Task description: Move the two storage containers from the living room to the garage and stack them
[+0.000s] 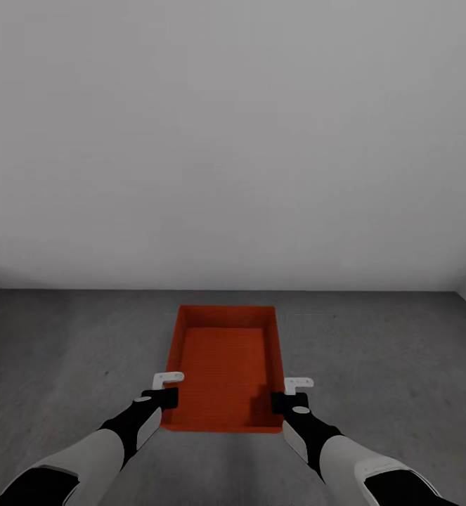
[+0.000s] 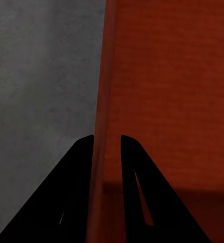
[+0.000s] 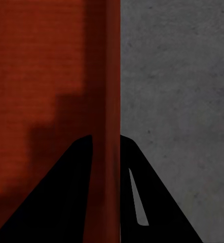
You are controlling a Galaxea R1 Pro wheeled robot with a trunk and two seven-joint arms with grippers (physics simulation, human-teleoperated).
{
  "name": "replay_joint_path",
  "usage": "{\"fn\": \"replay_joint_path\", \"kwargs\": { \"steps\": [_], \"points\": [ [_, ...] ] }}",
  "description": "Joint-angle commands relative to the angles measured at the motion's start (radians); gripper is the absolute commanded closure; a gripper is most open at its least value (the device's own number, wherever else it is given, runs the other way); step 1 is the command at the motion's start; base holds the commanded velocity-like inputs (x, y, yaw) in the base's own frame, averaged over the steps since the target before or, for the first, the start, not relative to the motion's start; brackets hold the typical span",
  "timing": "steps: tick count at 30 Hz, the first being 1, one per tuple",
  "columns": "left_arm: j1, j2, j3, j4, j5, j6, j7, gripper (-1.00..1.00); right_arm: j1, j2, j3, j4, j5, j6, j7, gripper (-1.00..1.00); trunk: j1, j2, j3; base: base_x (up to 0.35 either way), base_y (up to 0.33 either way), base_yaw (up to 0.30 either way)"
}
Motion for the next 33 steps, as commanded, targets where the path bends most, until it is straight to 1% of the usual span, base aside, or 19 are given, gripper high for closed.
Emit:
{"fn": "replay_joint_path", "kwargs": {
  "steps": [1, 29, 33],
  "points": [
    [-0.001, 0.001, 0.061, -0.006, -0.011, 0.006, 0.045, 1.00, 0.000, -0.002, -0.019, 0.046, -0.011, -0.006, -0.006, 1.00, 0.000, 0.000, -0.001, 0.000, 0.000, 0.000],
    [-0.001, 0.001, 0.061, -0.006, -0.011, 0.006, 0.045, 1.00, 0.000, -0.001, -0.019, 0.046, -0.011, -0.006, -0.006, 1.00, 0.000, 0.000, -0.001, 0.000, 0.000, 0.000],
    [-0.001, 0.001, 0.061, -0.006, -0.011, 0.006, 0.045, 1.00, 0.000, -0.003, -0.020, 0.046, -0.011, -0.005, -0.006, 1.00, 0.000, 0.000, -0.006, 0.000, 0.000, 0.000]
  ]
}}
